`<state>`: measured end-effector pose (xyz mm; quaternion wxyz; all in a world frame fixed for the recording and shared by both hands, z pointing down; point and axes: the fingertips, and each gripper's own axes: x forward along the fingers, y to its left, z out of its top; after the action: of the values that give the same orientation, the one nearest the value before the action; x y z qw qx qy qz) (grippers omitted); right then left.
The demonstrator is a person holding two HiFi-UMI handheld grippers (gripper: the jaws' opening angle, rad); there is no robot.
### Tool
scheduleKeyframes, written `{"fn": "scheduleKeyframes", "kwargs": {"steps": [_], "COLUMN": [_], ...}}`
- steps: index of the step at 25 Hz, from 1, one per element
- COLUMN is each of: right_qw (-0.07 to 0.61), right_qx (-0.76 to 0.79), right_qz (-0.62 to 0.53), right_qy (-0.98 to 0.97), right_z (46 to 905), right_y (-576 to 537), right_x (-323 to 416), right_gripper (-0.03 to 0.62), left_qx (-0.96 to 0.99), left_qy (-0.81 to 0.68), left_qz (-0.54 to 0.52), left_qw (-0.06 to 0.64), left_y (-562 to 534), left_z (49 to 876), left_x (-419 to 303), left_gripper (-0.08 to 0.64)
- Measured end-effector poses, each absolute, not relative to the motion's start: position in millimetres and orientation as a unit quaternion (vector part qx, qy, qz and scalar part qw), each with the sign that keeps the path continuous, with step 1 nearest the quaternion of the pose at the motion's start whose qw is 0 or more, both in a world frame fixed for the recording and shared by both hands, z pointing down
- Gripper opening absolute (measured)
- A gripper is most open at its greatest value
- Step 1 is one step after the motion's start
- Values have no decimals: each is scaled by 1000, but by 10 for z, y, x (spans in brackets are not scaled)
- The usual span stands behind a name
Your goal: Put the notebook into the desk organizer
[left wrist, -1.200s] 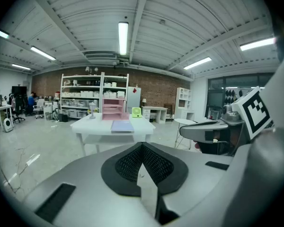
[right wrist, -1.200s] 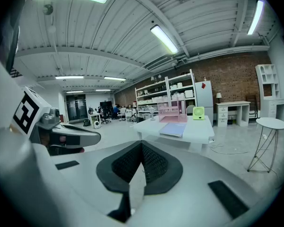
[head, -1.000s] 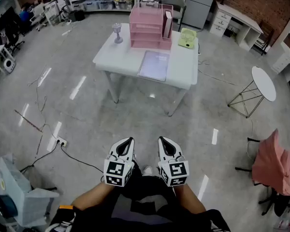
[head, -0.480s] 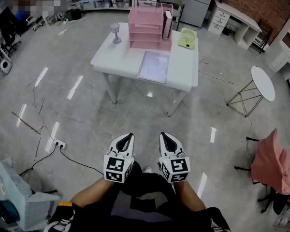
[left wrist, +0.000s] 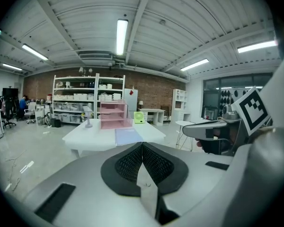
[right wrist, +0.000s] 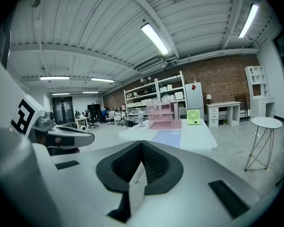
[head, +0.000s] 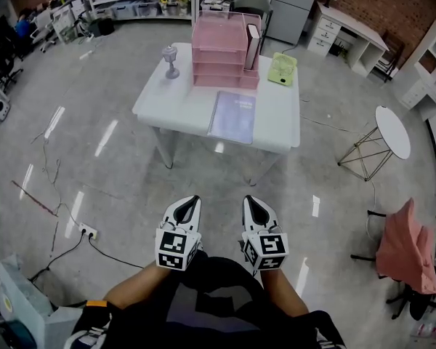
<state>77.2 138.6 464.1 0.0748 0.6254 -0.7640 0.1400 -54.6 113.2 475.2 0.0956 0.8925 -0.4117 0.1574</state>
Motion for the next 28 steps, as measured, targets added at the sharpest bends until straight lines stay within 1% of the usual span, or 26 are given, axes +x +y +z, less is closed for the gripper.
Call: {"fn": "scheduleKeyframes", "kwargs": {"steps": [5, 13, 20, 28], "right_qw": [74, 80, 91, 96], "right_qx": [642, 662, 666, 676], "right_qz": [133, 139, 141, 148], "right_qy": [-751, -732, -727, -715], "right_z": [4506, 4587, 4618, 4741], "right_y": [1051, 730, 578, 307], "right_x": [726, 612, 504, 749], "right_gripper": [17, 17, 17, 17], "left_qx": [900, 911, 915, 912], "left_qy": [-395, -365, -350, -349], "left_qz": [157, 161, 163, 170], "left_qw": [93, 100, 118, 131], "left_y": [747, 377, 206, -158], "left_z": [4671, 4761, 4833, 4949], "left_x": [-611, -717, -780, -685], "left_gripper": [9, 13, 55, 100]}}
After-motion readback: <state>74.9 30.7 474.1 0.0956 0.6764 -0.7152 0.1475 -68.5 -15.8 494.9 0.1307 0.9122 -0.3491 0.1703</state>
